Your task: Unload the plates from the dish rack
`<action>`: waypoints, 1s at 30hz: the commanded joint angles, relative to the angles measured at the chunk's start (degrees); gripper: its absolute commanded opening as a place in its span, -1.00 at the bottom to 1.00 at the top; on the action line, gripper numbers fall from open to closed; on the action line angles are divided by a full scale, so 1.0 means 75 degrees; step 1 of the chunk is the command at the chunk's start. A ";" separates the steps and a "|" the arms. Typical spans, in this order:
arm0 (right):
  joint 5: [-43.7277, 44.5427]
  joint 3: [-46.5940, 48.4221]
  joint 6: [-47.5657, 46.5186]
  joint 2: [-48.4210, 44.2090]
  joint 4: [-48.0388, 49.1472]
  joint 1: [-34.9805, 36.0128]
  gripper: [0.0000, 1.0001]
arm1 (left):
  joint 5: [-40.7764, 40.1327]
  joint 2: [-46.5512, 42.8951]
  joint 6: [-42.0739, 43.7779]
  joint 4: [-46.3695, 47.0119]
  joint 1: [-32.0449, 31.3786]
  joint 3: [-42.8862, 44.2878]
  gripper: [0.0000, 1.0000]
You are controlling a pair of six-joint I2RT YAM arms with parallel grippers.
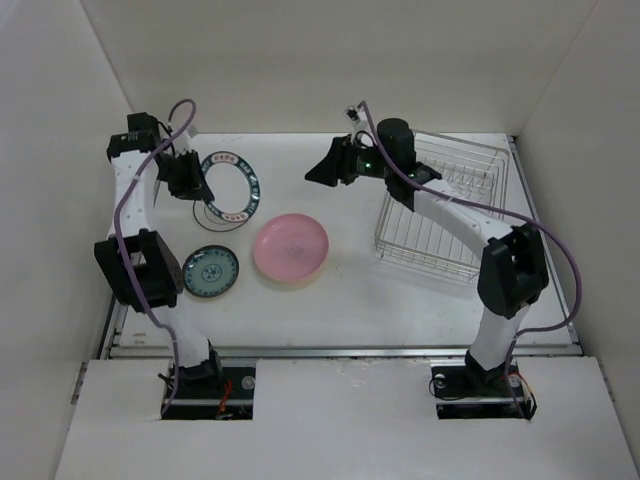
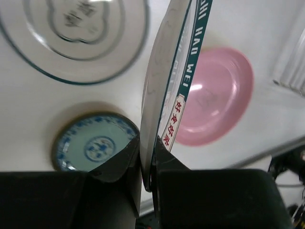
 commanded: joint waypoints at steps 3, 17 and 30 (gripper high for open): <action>0.0300 -0.0012 -0.0249 -0.0613 -0.0393 -0.0100 0.23 | -0.0494 0.1572 -0.0567 0.0132 0.0592 0.1201 -1.00; 0.0218 -0.0434 -0.0471 -0.0928 -0.0558 -0.0100 0.23 | -0.0961 0.3718 -0.0379 -0.0326 0.0674 0.1976 -0.66; 0.0218 -0.0516 -0.0612 -0.1081 -0.0698 -0.0100 0.23 | -0.2860 0.4212 -0.0064 -0.1182 0.0510 0.2551 0.17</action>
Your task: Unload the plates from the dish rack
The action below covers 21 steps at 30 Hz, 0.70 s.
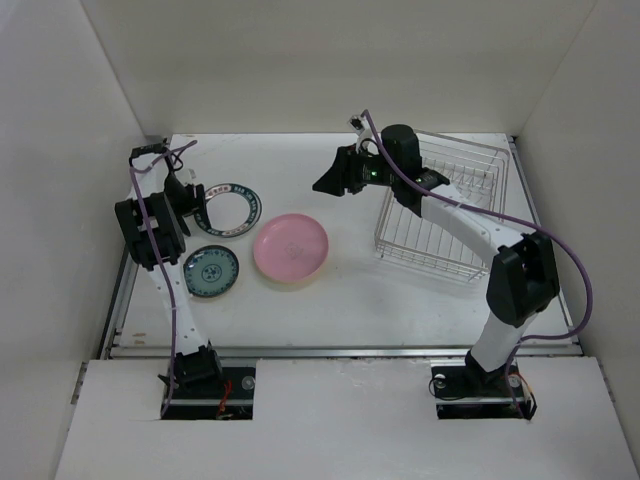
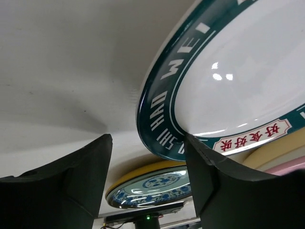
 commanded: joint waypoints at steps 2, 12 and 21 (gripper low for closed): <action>-0.0030 0.0035 -0.0134 -0.0405 0.0030 0.0046 0.23 | -0.0885 -0.0578 0.0258 -0.0368 -0.0276 0.0105 0.19; 0.0157 0.0035 -0.0204 -0.0545 -0.0285 0.0046 0.23 | -0.1531 -0.0895 0.0574 -0.0099 -0.0617 -0.0084 0.22; 0.4681 -0.0117 -0.0275 -0.2232 -0.2486 -0.0106 0.45 | -0.2011 -0.3222 -0.0023 0.0382 -0.0617 -0.1089 0.28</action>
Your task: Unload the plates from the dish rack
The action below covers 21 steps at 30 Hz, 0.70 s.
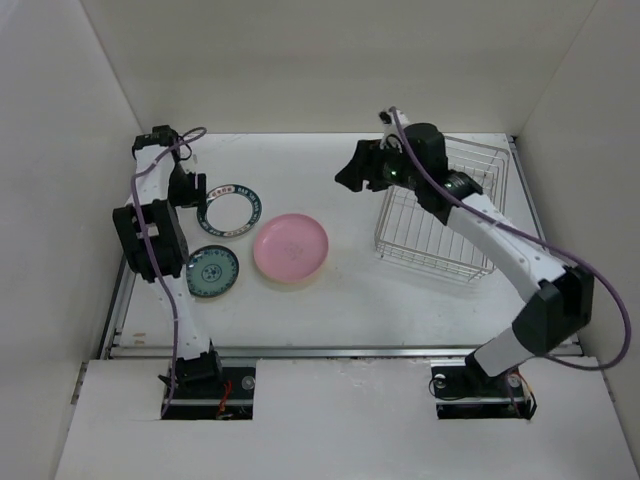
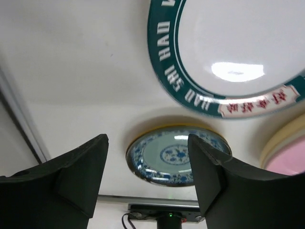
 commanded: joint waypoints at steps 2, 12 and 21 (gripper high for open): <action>0.3836 -0.0065 0.0270 -0.1319 -0.1935 -0.0089 0.62 | -0.0338 -0.2119 -0.0484 0.0385 0.0039 -0.0488 0.30; 0.8470 -0.2021 0.1455 -0.4515 -0.3359 -0.0933 1.00 | -0.2810 -0.4652 -0.1258 0.0995 0.0975 -0.2047 0.73; 0.8614 -0.2726 0.1549 -0.5973 -0.3558 -0.1003 1.00 | -0.3774 -0.6433 -0.1329 0.1418 0.1070 -0.4062 0.98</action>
